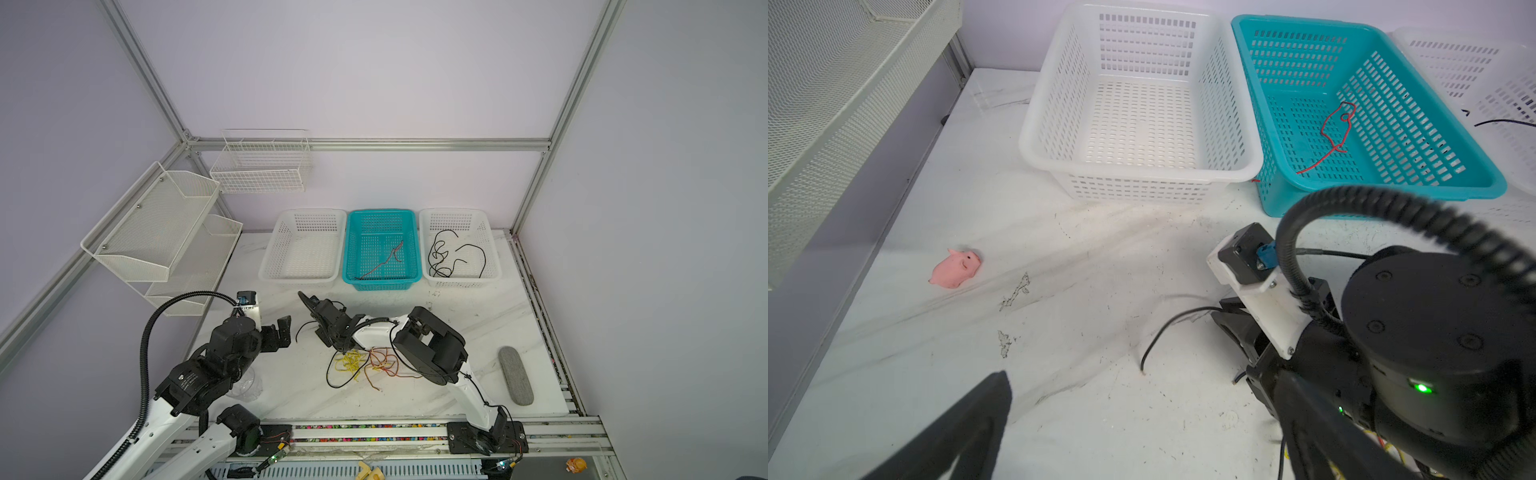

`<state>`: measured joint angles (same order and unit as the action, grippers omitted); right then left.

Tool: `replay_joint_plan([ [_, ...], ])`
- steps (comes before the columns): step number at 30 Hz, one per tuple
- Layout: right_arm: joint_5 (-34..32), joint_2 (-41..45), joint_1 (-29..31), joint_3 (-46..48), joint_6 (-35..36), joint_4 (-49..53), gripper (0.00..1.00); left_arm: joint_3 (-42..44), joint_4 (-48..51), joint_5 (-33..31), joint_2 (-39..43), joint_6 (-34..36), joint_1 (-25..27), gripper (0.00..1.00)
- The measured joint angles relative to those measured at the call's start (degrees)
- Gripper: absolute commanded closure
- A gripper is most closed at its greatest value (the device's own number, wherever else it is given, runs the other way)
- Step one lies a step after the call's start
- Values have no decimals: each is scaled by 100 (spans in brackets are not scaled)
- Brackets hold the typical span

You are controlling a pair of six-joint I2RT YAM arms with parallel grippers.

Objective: Untangle the cables
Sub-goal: 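Grasp the end of another black wire with the right gripper, then lift the black wire high with the right gripper, pulling it out of the tangle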

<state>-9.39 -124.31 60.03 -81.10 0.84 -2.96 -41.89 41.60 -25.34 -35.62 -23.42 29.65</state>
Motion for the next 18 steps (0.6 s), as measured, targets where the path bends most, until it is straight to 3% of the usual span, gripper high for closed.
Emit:
replay_joint_plan([
  [2, 15, 11, 0, 17, 44, -120, 100, 0, 0, 2, -7, 0, 0, 0],
  [8, -11, 391, 0, 293, 136, -208, 100, 0, -2, 2, -28, 2, 0, 0],
  [18, -374, 2382, -17, 435, 297, -197, 100, 0, -4, 24, -59, 2, 0, 0],
])
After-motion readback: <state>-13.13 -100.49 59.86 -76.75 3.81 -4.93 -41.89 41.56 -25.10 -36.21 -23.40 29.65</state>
